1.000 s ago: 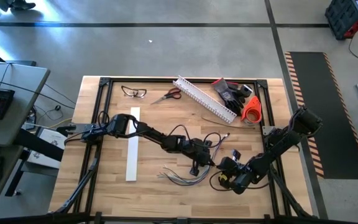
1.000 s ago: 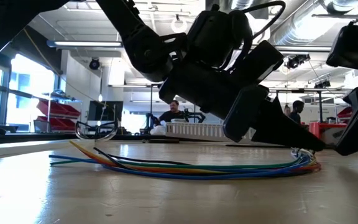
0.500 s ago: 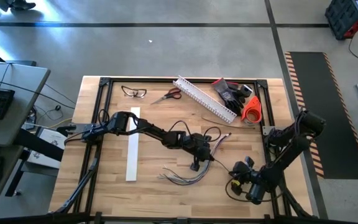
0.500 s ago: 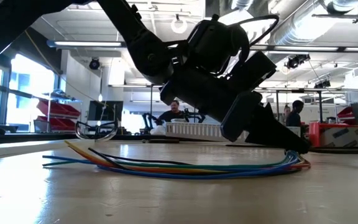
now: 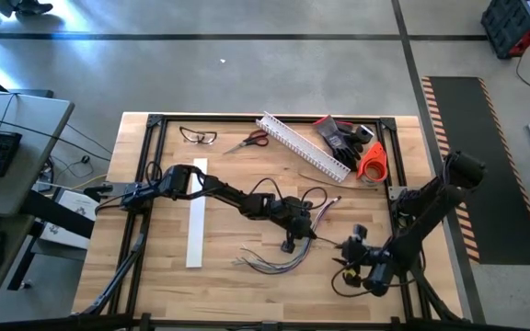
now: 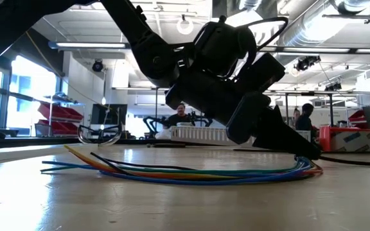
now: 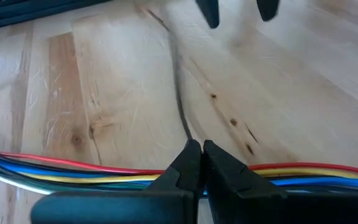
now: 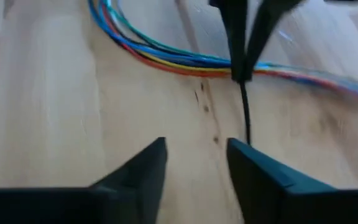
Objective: Ziptie cables
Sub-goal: Wrap the bottom black zip tie on the cable wires
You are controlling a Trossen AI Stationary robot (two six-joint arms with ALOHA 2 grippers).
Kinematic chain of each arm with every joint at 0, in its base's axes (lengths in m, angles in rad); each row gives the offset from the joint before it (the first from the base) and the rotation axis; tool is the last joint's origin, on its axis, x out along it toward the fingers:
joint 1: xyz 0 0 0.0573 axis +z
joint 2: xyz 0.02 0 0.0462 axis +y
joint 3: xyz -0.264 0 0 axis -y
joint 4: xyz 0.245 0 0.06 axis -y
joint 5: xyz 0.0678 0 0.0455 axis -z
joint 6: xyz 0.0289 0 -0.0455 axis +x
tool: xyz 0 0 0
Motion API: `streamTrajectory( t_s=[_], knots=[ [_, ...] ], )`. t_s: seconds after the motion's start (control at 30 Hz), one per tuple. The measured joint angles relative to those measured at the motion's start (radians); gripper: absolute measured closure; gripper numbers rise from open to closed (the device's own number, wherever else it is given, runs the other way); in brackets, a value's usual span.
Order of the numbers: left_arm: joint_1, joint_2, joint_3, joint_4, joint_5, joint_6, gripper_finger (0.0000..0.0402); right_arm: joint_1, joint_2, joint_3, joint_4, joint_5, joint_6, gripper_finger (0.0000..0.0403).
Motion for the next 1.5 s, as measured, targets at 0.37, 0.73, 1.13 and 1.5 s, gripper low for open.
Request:
streamTrajectory(
  t_s=[0.37, 0.73, 1.13, 1.5],
  knots=[
    [-0.001, 0.0, -0.001, 0.008, 0.003, -0.014, 0.0401, -0.136, 0.157, 0.0, 0.073, 0.064, -0.174, 0.0193],
    [0.018, -0.043, -0.001, 0.016, 0.007, -0.02, 0.0392, -0.189, 0.212, 0.0, 0.137, 0.064, -0.193, 0.0296],
    [0.033, -0.044, -0.001, -0.017, 0.119, -0.021, 0.0294, -0.189, 0.213, 0.0, 0.134, 0.065, -0.138, 0.0357],
    [0.015, -0.01, 0.001, 0.032, 0.042, 0.043, 0.0289, -0.19, 0.213, 0.0, 0.14, 0.069, -0.134, 0.0375]
  ],
)
